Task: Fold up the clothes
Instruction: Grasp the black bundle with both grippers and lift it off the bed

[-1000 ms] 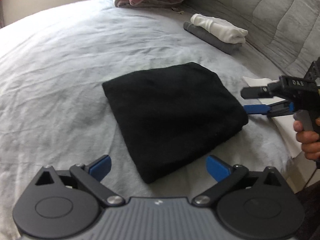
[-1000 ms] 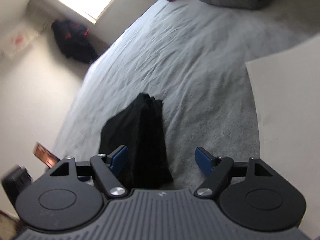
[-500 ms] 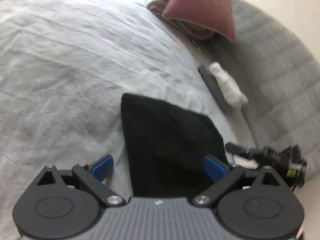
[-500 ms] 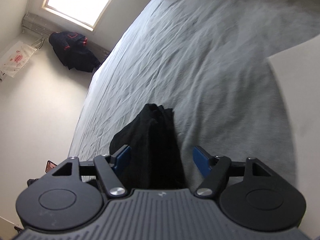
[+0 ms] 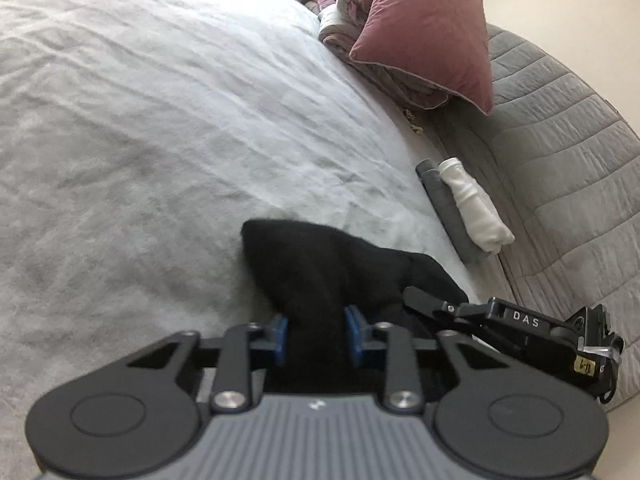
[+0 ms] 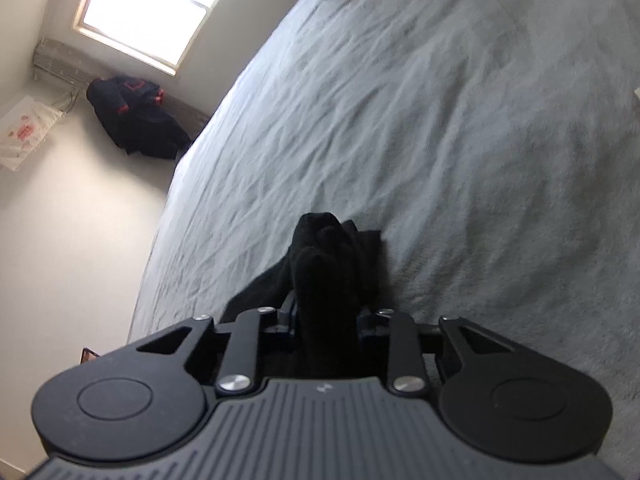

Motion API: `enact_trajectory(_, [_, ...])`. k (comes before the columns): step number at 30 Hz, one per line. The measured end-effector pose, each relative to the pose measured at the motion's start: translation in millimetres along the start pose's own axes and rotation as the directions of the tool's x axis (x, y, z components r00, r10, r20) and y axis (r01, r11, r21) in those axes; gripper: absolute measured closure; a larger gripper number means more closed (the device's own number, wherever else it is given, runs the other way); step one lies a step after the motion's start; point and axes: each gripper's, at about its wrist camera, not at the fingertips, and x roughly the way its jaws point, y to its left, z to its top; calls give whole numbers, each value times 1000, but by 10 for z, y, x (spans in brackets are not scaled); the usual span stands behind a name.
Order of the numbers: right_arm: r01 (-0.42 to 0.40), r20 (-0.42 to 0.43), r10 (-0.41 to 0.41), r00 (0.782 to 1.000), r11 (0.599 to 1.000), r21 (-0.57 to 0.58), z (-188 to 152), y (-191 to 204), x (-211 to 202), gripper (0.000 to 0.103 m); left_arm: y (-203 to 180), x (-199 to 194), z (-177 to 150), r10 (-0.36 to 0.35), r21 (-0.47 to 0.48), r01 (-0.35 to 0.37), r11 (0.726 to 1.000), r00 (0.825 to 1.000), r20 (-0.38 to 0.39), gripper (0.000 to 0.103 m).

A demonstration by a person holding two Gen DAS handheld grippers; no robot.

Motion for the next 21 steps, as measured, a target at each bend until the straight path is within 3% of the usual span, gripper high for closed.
enact_trajectory(10, [-36,142,38,989,999,-19,236,167,-559,78,-598,60,313,-52,123,50,991,999,12,87])
enact_trajectory(21, [41,252,-20,968,996,-81,1149,206,-1129,78,-1591,702,669,-156,194,153,969,988,3,87])
